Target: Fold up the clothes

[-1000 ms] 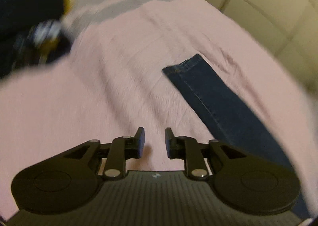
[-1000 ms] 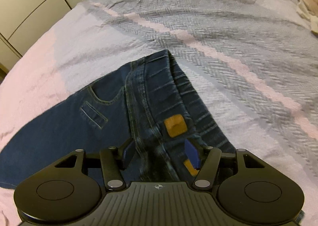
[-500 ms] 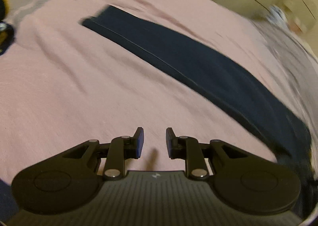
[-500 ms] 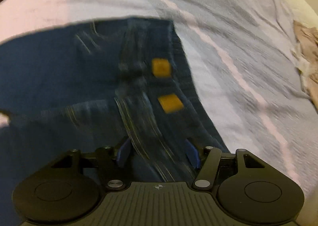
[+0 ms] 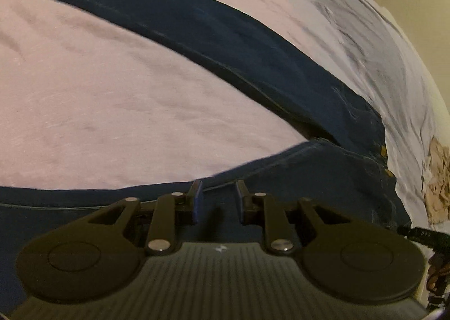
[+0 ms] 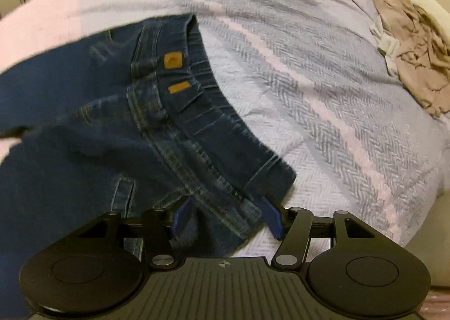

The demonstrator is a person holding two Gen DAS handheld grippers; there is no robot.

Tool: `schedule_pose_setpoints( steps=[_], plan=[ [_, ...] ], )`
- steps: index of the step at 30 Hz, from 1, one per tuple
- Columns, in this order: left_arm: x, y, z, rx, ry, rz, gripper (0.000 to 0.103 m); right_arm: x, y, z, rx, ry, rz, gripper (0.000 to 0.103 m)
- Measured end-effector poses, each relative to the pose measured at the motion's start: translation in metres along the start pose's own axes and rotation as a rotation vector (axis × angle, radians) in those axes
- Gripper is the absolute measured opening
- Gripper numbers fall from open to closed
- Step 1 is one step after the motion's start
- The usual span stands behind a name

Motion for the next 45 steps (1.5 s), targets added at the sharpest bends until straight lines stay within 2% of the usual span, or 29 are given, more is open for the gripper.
schedule_pose_setpoints(
  steps=[4, 6, 8, 9, 10, 13, 16, 20, 22, 26, 29, 33, 35, 36, 37, 41, 43, 45],
  plan=[
    [0.014, -0.002, -0.034, 0.005, 0.013, -0.007, 0.019, 0.001, -0.029, -0.013, 0.019, -0.073, -0.037, 0.059],
    [0.021, -0.003, -0.049, -0.015, 0.024, -0.014, 0.019, 0.003, -0.043, -0.017, 0.032, -0.154, -0.058, 0.056],
    [0.031, -0.005, -0.067, -0.026, 0.031, -0.027, 0.019, 0.013, -0.055, -0.022, 0.028, -0.246, -0.056, 0.045],
    [0.036, -0.005, -0.076, -0.027, 0.022, -0.038, 0.019, 0.018, -0.059, -0.024, 0.023, -0.284, -0.051, 0.034],
    [0.04, -0.005, -0.086, -0.029, 0.012, -0.049, 0.019, 0.027, -0.065, -0.027, 0.019, -0.328, -0.05, 0.029],
    [0.053, -0.002, -0.111, -0.055, -0.022, -0.068, 0.019, 0.054, -0.08, -0.037, 0.021, -0.459, -0.042, 0.029],
    [0.067, 0.003, -0.138, -0.083, -0.045, -0.084, 0.019, 0.085, -0.101, -0.049, 0.067, -0.591, 0.006, 0.03],
    [0.083, 0.008, -0.172, -0.106, -0.077, -0.107, 0.019, 0.114, -0.128, -0.056, 0.081, -0.724, 0.031, 0.031],
    [0.087, 0.011, -0.182, -0.127, -0.09, -0.114, 0.019, 0.13, -0.137, -0.054, 0.074, -0.789, 0.061, 0.035],
    [0.094, 0.016, -0.197, -0.164, -0.12, -0.124, 0.019, 0.159, -0.143, -0.046, 0.054, -0.837, 0.108, 0.038],
    [0.098, 0.018, -0.202, -0.177, -0.149, -0.118, 0.019, 0.177, -0.147, -0.043, 0.114, -0.919, 0.135, 0.037],
    [0.104, 0.021, -0.205, -0.175, -0.177, -0.108, 0.019, 0.202, -0.15, -0.039, 0.272, -0.988, 0.19, 0.037],
    [0.106, 0.021, -0.206, -0.171, -0.188, -0.105, 0.019, 0.203, -0.155, -0.036, 0.246, -0.97, 0.174, 0.008],
    [0.106, 0.021, -0.207, -0.17, -0.182, -0.105, 0.019, 0.203, -0.157, -0.034, 0.232, -0.962, 0.166, 0.001],
    [0.105, 0.02, -0.208, -0.169, -0.174, -0.105, 0.019, 0.203, -0.16, -0.033, 0.219, -0.953, 0.158, 0.0],
    [0.103, 0.018, -0.222, -0.126, -0.11, -0.103, 0.019, 0.153, -0.182, -0.034, 0.081, -0.92, -0.032, 0.0],
    [0.109, 0.019, -0.227, -0.099, -0.094, -0.079, 0.021, 0.15, -0.183, -0.035, 0.076, -0.892, -0.052, 0.0],
    [0.118, 0.024, -0.231, -0.08, -0.09, -0.047, 0.021, 0.178, -0.169, -0.032, 0.034, -0.788, 0.005, 0.0]
  ],
)
Point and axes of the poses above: each gripper's, at about its wrist camera, not at the fingertips, and x roughly the way its jaws point, z to its left, y to its underside, the point moved 4 cm from there along x, roughly the way its jaws point, and after that the axes turned 10 degrees about -z, right-handed, at the moved point
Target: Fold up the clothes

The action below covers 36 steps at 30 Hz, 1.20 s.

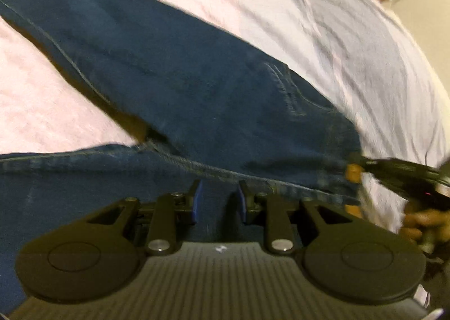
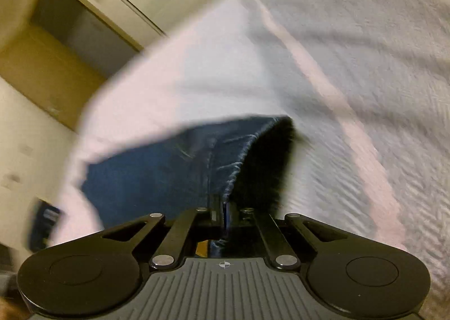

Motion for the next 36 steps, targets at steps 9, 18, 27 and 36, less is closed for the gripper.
schedule_pose_setpoints(
  steps=[9, 18, 27, 36],
  plan=[
    [0.004, 0.011, 0.001, -0.002, -0.007, 0.019, 0.021, -0.017, 0.022, -0.034, 0.28, -0.044, -0.011, 0.041],
    [-0.003, 0.019, -0.006, -0.003, 0.009, 0.024, 0.021, -0.048, 0.065, -0.036, 0.394, -0.169, 0.107, 0.051],
    [-0.001, 0.023, -0.01, 0.005, 0.009, 0.025, 0.021, -0.05, 0.053, -0.003, 0.154, -0.127, 0.045, 0.0],
    [0.005, 0.031, -0.013, 0.055, 0.029, 0.041, 0.021, -0.031, 0.079, -0.015, 0.089, 0.078, 0.033, 0.002]
  ],
)
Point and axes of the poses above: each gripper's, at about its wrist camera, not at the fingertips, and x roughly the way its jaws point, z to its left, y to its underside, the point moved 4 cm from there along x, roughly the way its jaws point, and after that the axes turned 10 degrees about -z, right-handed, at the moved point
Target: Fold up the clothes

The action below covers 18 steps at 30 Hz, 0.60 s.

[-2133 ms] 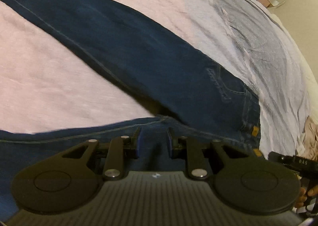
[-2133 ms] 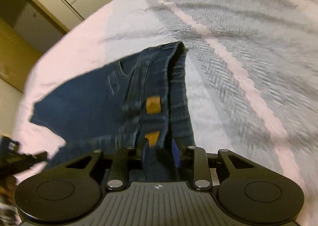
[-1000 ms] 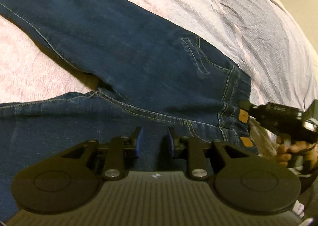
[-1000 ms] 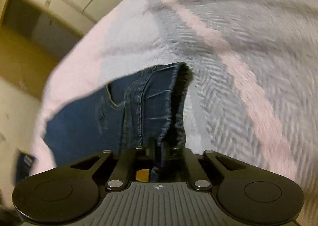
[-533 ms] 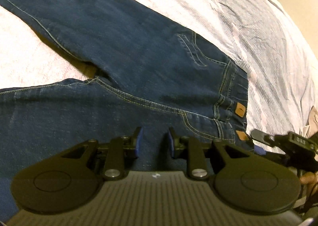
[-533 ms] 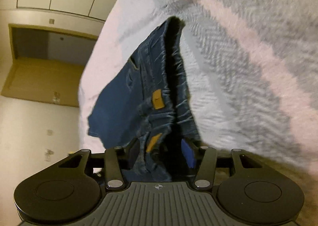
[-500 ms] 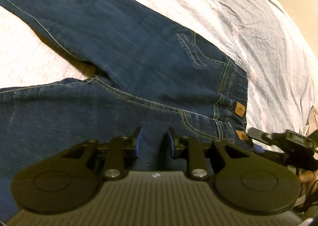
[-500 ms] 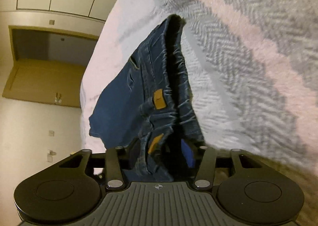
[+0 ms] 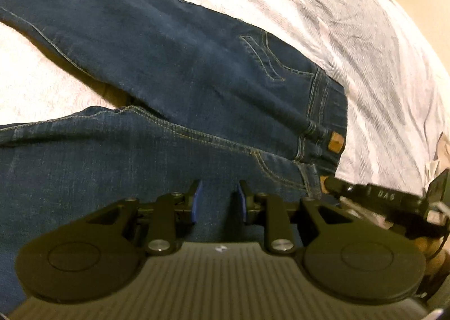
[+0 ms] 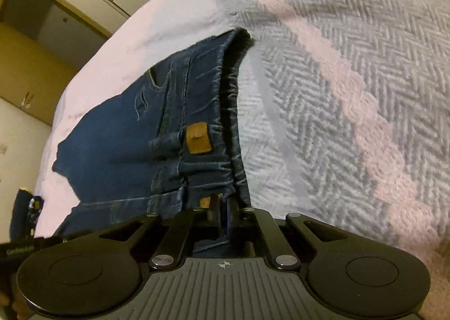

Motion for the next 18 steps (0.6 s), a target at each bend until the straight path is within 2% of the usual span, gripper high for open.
schedule_pose_setpoints(
  steps=[2, 4, 6, 9, 11, 14, 15, 16, 17, 18],
  plan=[
    [-0.002, 0.001, 0.002, -0.012, 0.002, -0.002, 0.021, -0.011, -0.005, -0.011, 0.085, -0.026, 0.013, 0.008],
    [-0.002, 0.002, 0.005, -0.03, 0.002, 0.001, 0.021, -0.028, -0.008, -0.02, 0.15, -0.045, 0.018, 0.04],
    [-0.005, 0.004, 0.005, -0.04, 0.002, 0.0, 0.022, -0.051, -0.006, -0.027, 0.189, -0.088, 0.018, 0.043],
    [-0.011, 0.009, 0.004, -0.046, 0.002, 0.002, 0.022, -0.073, 0.011, -0.028, 0.229, -0.165, 0.083, 0.044],
    [-0.014, 0.013, 0.003, -0.047, 0.002, 0.006, 0.022, -0.079, 0.025, -0.025, 0.215, -0.177, 0.13, 0.044],
    [-0.016, 0.018, 0.0, -0.043, 0.001, 0.012, 0.022, -0.082, 0.038, -0.017, 0.173, -0.192, 0.135, 0.043],
    [-0.018, 0.019, 0.0, -0.039, 0.001, 0.012, 0.022, -0.081, 0.04, -0.013, 0.156, -0.198, 0.13, 0.033],
    [-0.018, 0.02, -0.001, -0.035, 0.001, 0.013, 0.022, -0.08, 0.043, -0.009, 0.14, -0.205, 0.125, 0.016],
    [-0.018, 0.02, -0.001, -0.032, 0.001, 0.014, 0.022, -0.079, 0.043, -0.006, 0.107, -0.185, 0.126, 0.016],
    [-0.018, 0.021, -0.002, -0.029, 0.001, 0.016, 0.022, -0.077, 0.043, -0.003, 0.074, -0.166, 0.127, 0.007]
  ],
)
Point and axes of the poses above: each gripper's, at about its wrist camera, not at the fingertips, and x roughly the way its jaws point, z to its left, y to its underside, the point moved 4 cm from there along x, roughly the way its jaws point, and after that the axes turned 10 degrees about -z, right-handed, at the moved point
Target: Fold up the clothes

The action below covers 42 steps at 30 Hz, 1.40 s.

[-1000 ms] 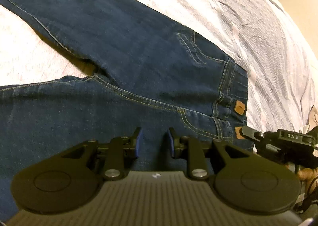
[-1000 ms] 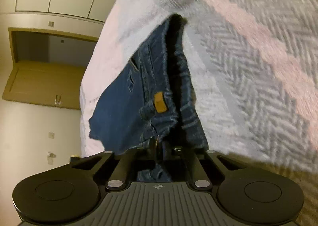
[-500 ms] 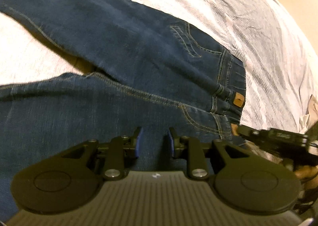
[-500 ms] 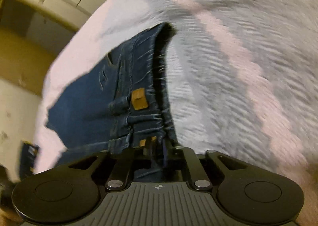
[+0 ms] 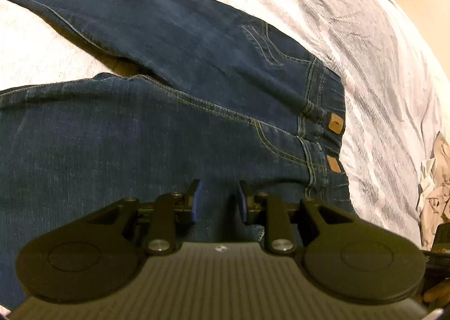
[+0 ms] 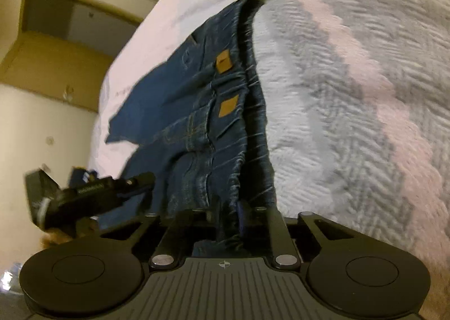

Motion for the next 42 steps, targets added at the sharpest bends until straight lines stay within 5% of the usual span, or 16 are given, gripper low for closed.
schedule_pose_setpoints(
  steps=[5, 9, 12, 16, 19, 23, 29, 32, 33, 37, 42],
  plan=[
    [0.0, 0.003, -0.003, 0.016, 0.013, 0.005, 0.021, -0.018, 0.003, 0.014, -0.12, 0.086, -0.061, 0.0],
    [-0.003, 0.008, -0.004, 0.035, 0.024, 0.012, 0.022, -0.013, 0.017, -0.036, 0.095, 0.171, -0.06, 0.0],
    [-0.013, 0.012, 0.0, 0.05, 0.014, 0.007, 0.022, -0.013, 0.007, -0.014, 0.033, 0.217, -0.073, 0.01],
    [-0.04, 0.021, 0.018, 0.02, -0.004, -0.015, 0.022, -0.037, -0.003, 0.029, -0.17, 0.356, -0.168, 0.019],
    [-0.062, 0.035, 0.039, -0.026, -0.033, -0.039, 0.022, -0.032, 0.015, 0.069, -0.371, 0.332, -0.176, 0.02],
    [-0.065, 0.065, 0.075, -0.078, -0.11, 0.03, 0.019, 0.009, 0.071, 0.069, -0.58, 0.515, 0.023, 0.02],
    [-0.104, 0.054, 0.085, -0.004, -0.097, 0.038, 0.022, -0.004, 0.066, 0.107, -0.5, 0.6, -0.094, 0.02],
    [-0.135, 0.04, 0.09, 0.044, -0.084, 0.063, 0.029, -0.019, 0.063, 0.13, -0.382, 0.639, -0.08, 0.021],
    [-0.146, 0.037, 0.094, 0.058, -0.09, 0.071, 0.031, -0.022, 0.066, 0.136, -0.334, 0.645, -0.064, 0.025],
    [-0.192, 0.024, 0.11, 0.116, -0.12, 0.096, 0.033, -0.035, 0.087, 0.177, -0.198, 0.659, -0.08, 0.066],
    [-0.249, 0.001, 0.135, 0.16, -0.214, 0.063, 0.037, -0.048, 0.105, 0.239, -0.234, 0.671, -0.118, 0.067]
  ],
)
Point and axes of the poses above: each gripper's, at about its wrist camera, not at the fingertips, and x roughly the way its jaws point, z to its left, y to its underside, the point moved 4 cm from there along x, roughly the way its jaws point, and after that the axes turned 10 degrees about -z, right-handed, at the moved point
